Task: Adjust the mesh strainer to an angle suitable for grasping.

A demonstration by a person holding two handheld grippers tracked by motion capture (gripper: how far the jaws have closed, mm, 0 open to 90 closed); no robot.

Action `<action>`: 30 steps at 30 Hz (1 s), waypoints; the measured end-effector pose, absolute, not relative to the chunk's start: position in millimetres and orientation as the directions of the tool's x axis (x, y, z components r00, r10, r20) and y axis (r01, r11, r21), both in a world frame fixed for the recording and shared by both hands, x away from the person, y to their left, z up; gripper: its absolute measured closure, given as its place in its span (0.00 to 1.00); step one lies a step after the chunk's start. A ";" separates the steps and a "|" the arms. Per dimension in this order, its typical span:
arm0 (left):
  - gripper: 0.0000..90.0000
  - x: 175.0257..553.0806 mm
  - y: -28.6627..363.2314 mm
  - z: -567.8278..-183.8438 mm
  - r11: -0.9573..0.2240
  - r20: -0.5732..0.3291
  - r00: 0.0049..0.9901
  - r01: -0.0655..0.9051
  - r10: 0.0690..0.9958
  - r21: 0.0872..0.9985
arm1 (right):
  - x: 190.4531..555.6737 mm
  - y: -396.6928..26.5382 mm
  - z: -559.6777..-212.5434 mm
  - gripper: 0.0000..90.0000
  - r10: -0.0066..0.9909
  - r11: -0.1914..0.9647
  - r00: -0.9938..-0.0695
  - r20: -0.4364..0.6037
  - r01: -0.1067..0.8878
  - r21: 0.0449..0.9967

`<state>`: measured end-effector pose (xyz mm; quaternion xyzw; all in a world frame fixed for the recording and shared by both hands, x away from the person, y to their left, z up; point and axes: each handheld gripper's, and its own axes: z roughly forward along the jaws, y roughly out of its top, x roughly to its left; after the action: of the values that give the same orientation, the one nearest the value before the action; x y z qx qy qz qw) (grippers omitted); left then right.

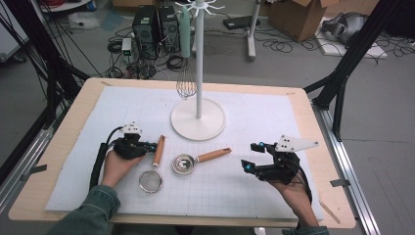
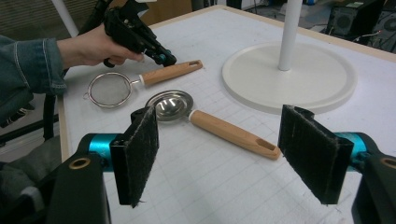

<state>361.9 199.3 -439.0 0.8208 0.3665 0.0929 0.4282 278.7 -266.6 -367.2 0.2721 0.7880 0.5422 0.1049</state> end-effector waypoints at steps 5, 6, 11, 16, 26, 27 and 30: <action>0.99 361.4 197.3 -440.0 -0.385 -0.160 0.725 0.524 0.670 0.759 | 278.5 -266.5 -367.5 0.31 0.543 0.264 -0.829 0.134 0.320 0.910; 0.99 361.0 196.2 -440.2 -0.389 -0.159 0.728 0.522 0.667 0.759 | 278.8 -266.5 -367.6 0.31 0.541 0.265 -0.830 0.131 0.317 0.911; 0.99 360.4 192.8 -441.5 -0.406 -0.161 0.741 0.520 0.652 0.752 | 278.4 -265.5 -367.7 0.31 0.540 0.268 -0.830 0.137 0.324 0.907; 0.99 359.6 191.1 -442.0 -0.419 -0.162 0.753 0.516 0.637 0.747 | 279.7 -264.7 -368.7 0.31 0.536 0.270 -0.834 0.135 0.320 0.908; 0.99 355.0 204.4 -431.5 -0.410 -0.151 0.745 0.510 0.649 0.756 | 278.3 -264.7 -368.3 0.31 0.538 0.263 -0.831 0.139 0.322 0.910; 0.99 353.9 205.4 -429.8 -0.416 -0.143 0.749 0.504 0.646 0.757 | 278.3 -264.8 -368.4 0.31 0.538 0.264 -0.832 0.135 0.319 0.911; 0.99 348.7 204.5 -425.0 -0.414 -0.136 0.756 0.489 0.641 0.768 | 277.6 -264.0 -368.6 0.31 0.536 0.266 -0.834 0.136 0.319 0.910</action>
<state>348.7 204.5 -425.0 0.8361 0.3378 0.0895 0.4228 277.6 -264.0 -368.6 0.2707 0.7894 0.5419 0.0999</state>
